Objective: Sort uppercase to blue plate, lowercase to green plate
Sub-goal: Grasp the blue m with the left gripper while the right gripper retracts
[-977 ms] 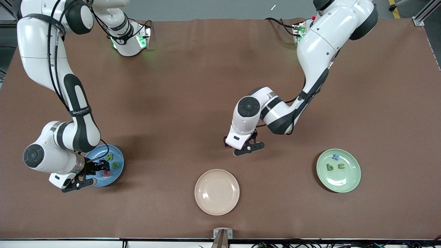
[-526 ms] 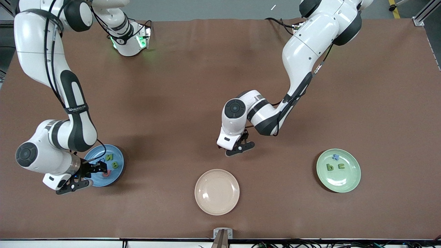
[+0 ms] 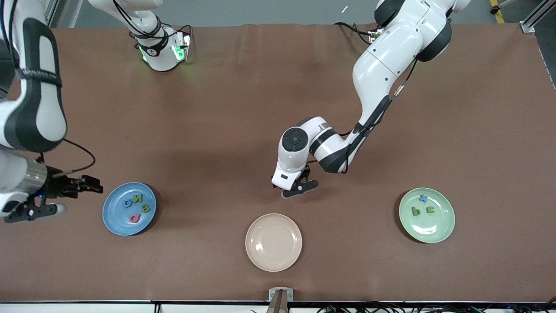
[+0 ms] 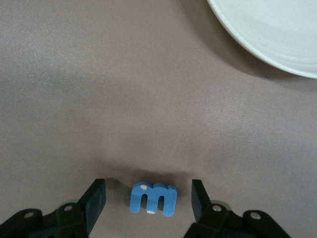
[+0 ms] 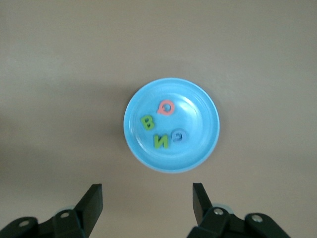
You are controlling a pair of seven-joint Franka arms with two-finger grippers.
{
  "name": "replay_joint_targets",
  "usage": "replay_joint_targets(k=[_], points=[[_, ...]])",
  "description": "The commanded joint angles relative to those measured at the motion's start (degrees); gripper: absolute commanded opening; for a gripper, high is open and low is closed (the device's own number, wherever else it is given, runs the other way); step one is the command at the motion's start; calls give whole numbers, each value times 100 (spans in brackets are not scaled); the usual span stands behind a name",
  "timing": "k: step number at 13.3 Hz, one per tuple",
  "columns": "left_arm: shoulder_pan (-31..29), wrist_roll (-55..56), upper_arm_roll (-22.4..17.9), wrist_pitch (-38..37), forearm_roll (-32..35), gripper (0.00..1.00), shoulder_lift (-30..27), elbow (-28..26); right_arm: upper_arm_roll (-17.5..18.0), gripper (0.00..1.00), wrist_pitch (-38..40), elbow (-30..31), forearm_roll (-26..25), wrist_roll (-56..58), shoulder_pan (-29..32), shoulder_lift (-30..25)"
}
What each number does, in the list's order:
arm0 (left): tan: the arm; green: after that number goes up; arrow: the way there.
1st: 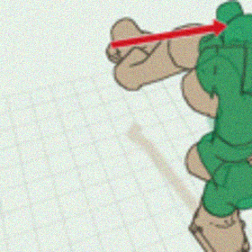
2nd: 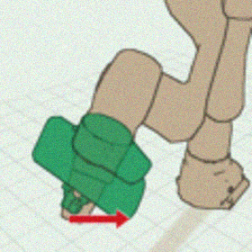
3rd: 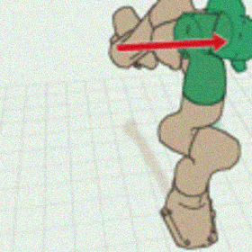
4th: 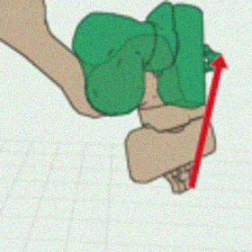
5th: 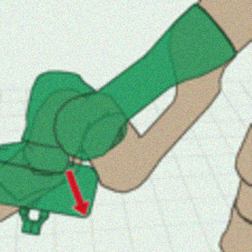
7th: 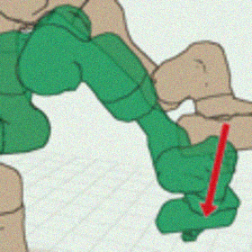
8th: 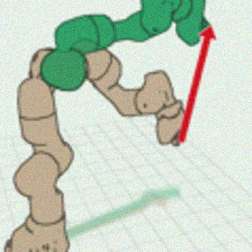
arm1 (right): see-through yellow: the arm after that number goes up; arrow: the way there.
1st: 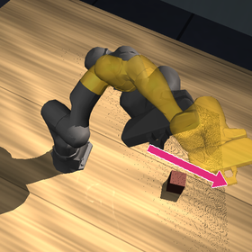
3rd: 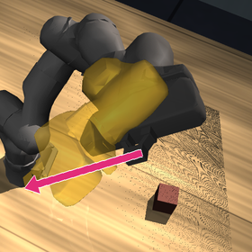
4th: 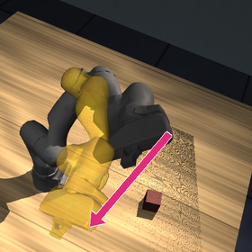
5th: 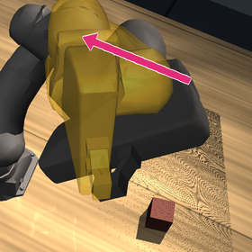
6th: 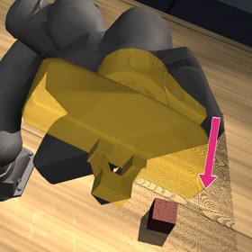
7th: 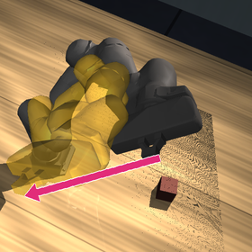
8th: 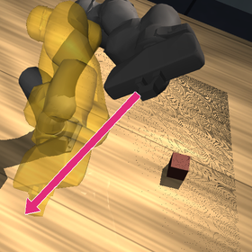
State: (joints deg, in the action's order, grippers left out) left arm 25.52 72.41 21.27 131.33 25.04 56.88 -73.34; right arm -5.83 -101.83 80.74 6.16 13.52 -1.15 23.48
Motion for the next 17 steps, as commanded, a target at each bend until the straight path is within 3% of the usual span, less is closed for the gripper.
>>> replay_joint_targets(k=[1, 2, 5, 8, 10, 13, 17], points=[[102, 10, -97, 15, -69, 78, 95, 179, 38, 87, 626, 293, -238, -516, -87, -782], [111, 10, -97, 16, -78, 78, 130, 179, 30, 100, 821, 284, -256, -473, -79, -1001], [128, 10, -97, 16, -78, 76, 130, 171, 3, 100, 919, -66, -274, -525, -70, -1056], [146, 1, -97, 7, -78, 66, 156, 162, -6, 100, 1183, -278, -309, -508, -35, -1258], [146, -8, -97, -19, -78, 53, 156, 136, 38, 100, 1043, -17, -632, -517, -61, -1494], [128, 18, -97, -89, -78, 22, 156, 92, 38, 100, 473, 853, -660, -508, -52, -2013], [-91, 10, -97, -440, -60, 2, -88, 83, 38, 100, 629, 987, -652, -779, -78, -2242]])
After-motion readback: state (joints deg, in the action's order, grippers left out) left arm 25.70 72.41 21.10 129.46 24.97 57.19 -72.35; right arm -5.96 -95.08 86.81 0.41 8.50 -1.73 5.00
